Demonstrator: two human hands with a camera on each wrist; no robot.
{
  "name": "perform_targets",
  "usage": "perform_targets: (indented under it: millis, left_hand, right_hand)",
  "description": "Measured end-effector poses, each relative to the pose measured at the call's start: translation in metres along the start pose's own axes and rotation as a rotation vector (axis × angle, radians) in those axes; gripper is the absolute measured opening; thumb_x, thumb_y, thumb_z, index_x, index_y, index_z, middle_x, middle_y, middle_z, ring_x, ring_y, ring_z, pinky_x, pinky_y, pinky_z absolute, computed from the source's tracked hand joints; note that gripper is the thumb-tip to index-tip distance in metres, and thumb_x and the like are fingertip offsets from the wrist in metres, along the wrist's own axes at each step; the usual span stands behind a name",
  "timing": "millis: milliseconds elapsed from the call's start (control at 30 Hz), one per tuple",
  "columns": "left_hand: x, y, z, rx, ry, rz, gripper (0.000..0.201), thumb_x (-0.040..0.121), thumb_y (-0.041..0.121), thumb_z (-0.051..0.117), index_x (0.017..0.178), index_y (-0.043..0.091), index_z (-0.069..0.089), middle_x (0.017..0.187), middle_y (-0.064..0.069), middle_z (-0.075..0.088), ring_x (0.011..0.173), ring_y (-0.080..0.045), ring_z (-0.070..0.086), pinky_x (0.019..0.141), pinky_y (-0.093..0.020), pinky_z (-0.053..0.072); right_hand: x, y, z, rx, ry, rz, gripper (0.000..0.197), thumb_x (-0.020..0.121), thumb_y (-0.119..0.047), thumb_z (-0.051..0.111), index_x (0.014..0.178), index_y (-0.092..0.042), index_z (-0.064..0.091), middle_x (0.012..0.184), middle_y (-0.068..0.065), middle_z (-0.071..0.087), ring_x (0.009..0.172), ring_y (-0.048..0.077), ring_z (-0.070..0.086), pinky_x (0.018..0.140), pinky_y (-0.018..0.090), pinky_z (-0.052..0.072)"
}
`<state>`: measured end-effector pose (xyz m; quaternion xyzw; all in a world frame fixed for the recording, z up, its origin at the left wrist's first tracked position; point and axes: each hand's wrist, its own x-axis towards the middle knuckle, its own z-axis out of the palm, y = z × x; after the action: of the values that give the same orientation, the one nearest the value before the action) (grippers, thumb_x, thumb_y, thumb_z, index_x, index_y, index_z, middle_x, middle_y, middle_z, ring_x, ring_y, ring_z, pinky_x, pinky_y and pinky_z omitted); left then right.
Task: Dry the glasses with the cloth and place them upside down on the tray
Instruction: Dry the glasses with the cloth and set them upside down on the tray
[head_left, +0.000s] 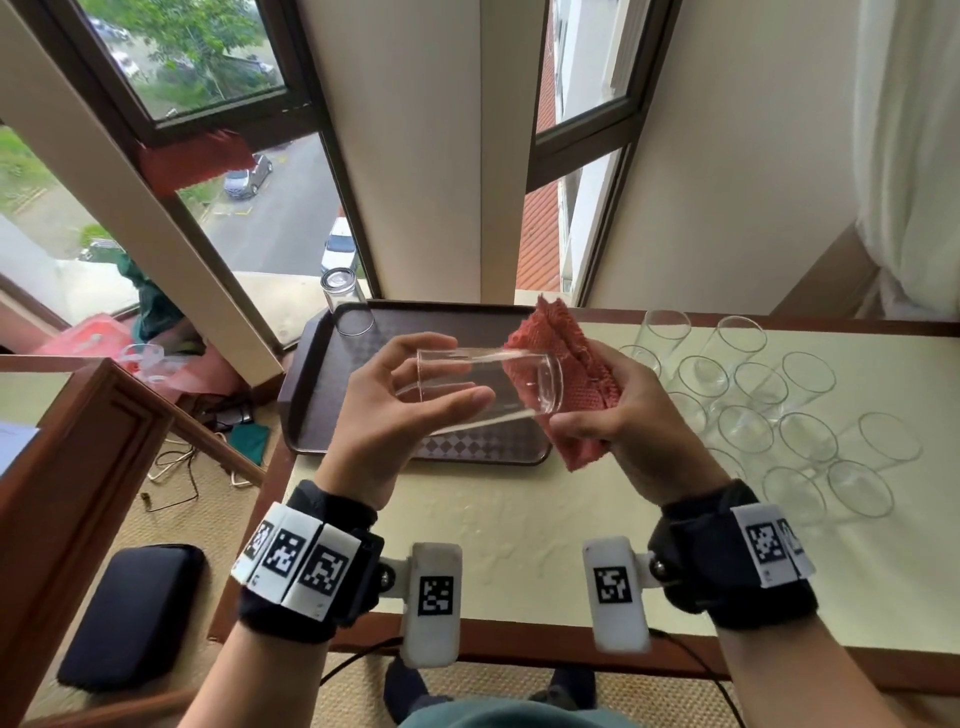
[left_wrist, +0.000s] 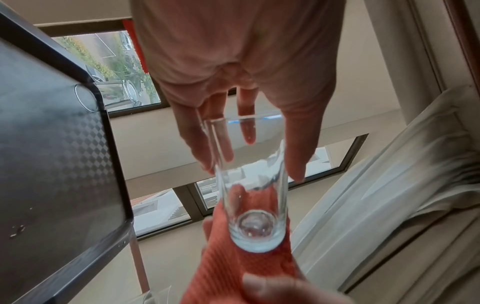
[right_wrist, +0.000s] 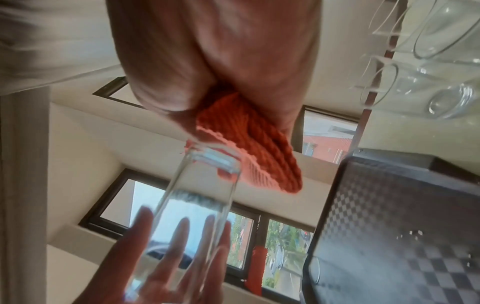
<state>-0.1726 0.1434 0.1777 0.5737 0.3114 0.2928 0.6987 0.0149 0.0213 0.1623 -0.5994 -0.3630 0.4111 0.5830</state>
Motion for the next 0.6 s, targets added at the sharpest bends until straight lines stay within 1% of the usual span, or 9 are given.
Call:
perform_targets:
  millis: [67,133,200,233,300,367,433,533,600]
  left_hand:
    - [0.0,-0.004,0.003,-0.016,0.047,0.02,0.068,0.052,0.014,0.098,0.111,0.017,0.064,0.107,-0.011,0.074,0.093,-0.02,0.075,0.07,-0.026,0.059]
    - [-0.001,-0.009,0.009,-0.012,0.081,0.049,0.07,0.048,0.028,0.093,0.112,0.018,0.065,0.108,-0.01,0.074,0.094,-0.02,0.075,0.072,-0.028,0.059]
    - [-0.003,-0.012,0.015,0.002,0.107,0.071,0.072,0.047,0.034,0.09,0.112,0.019,0.065,0.109,-0.009,0.073,0.095,-0.02,0.075,0.074,-0.03,0.06]
    - [-0.004,-0.013,0.017,0.003,0.121,0.078,0.073,0.046,0.035,0.09,0.112,0.019,0.064,0.109,-0.009,0.073,0.095,-0.02,0.074,0.075,-0.031,0.061]
    - [-0.003,-0.015,0.016,-0.022,0.16,0.087,0.074,0.047,0.033,0.091,0.114,0.017,0.064,0.111,-0.01,0.072,0.096,-0.021,0.074,0.075,-0.031,0.06]
    - [-0.002,-0.016,0.011,-0.065,0.198,0.091,0.073,0.048,0.029,0.093,0.114,0.016,0.064,0.112,-0.012,0.072,0.096,-0.022,0.074,0.073,-0.03,0.06]
    - [-0.001,-0.015,0.009,-0.081,0.187,0.089,0.073,0.047,0.031,0.092,0.113,0.017,0.064,0.112,-0.012,0.072,0.097,-0.023,0.074,0.073,-0.03,0.06]
    - [-0.004,-0.013,0.012,-0.023,0.133,0.119,0.072,0.046,0.034,0.093,0.111,0.02,0.065,0.11,-0.01,0.073,0.098,-0.025,0.074,0.079,-0.035,0.061]
    - [-0.003,-0.011,0.011,-0.016,0.151,0.145,0.069,0.049,0.032,0.092,0.111,0.019,0.064,0.109,-0.01,0.073,0.098,-0.026,0.074,0.079,-0.035,0.061]
  right_hand:
    - [-0.004,0.001,0.01,0.058,0.066,-0.017,0.064,0.076,0.022,0.052,0.122,-0.022,0.061,0.104,-0.004,0.074,0.098,0.013,0.069,0.074,0.029,0.057]
    - [-0.006,-0.001,0.023,0.043,0.088,-0.029,0.072,0.085,0.026,0.039,0.133,-0.025,0.055,0.115,-0.008,0.071,0.107,0.009,0.066,0.082,0.029,0.057]
    - [-0.003,-0.002,0.032,0.003,0.101,-0.045,0.07,0.09,0.021,0.038,0.146,-0.022,0.044,0.134,0.0,0.061,0.123,0.015,0.057,0.099,0.039,0.053]
    - [-0.002,-0.003,0.034,-0.014,0.105,-0.047,0.07,0.092,0.018,0.039,0.15,-0.021,0.04,0.138,0.004,0.057,0.125,0.018,0.056,0.103,0.043,0.051]
    - [-0.004,-0.004,0.038,-0.051,0.107,-0.043,0.071,0.09,0.013,0.04,0.151,-0.022,0.038,0.138,0.005,0.056,0.119,0.019,0.057,0.1,0.043,0.052]
    - [-0.009,-0.006,0.039,-0.059,0.081,-0.039,0.076,0.087,0.017,0.038,0.152,-0.023,0.037,0.137,0.003,0.057,0.106,0.023,0.06,0.089,0.04,0.055]
    - [-0.013,-0.008,0.039,-0.046,0.062,-0.033,0.08,0.087,0.022,0.036,0.152,-0.024,0.035,0.14,0.002,0.055,0.109,0.025,0.06,0.089,0.046,0.055]
    - [-0.007,-0.013,0.039,-0.016,0.066,-0.036,0.077,0.081,0.011,0.042,0.15,-0.023,0.038,0.141,0.002,0.055,0.102,0.023,0.062,0.089,0.061,0.05]
    - [-0.007,-0.016,0.04,-0.034,0.052,-0.03,0.078,0.078,0.008,0.042,0.151,-0.02,0.037,0.142,0.008,0.054,0.11,0.011,0.058,0.094,0.05,0.053]
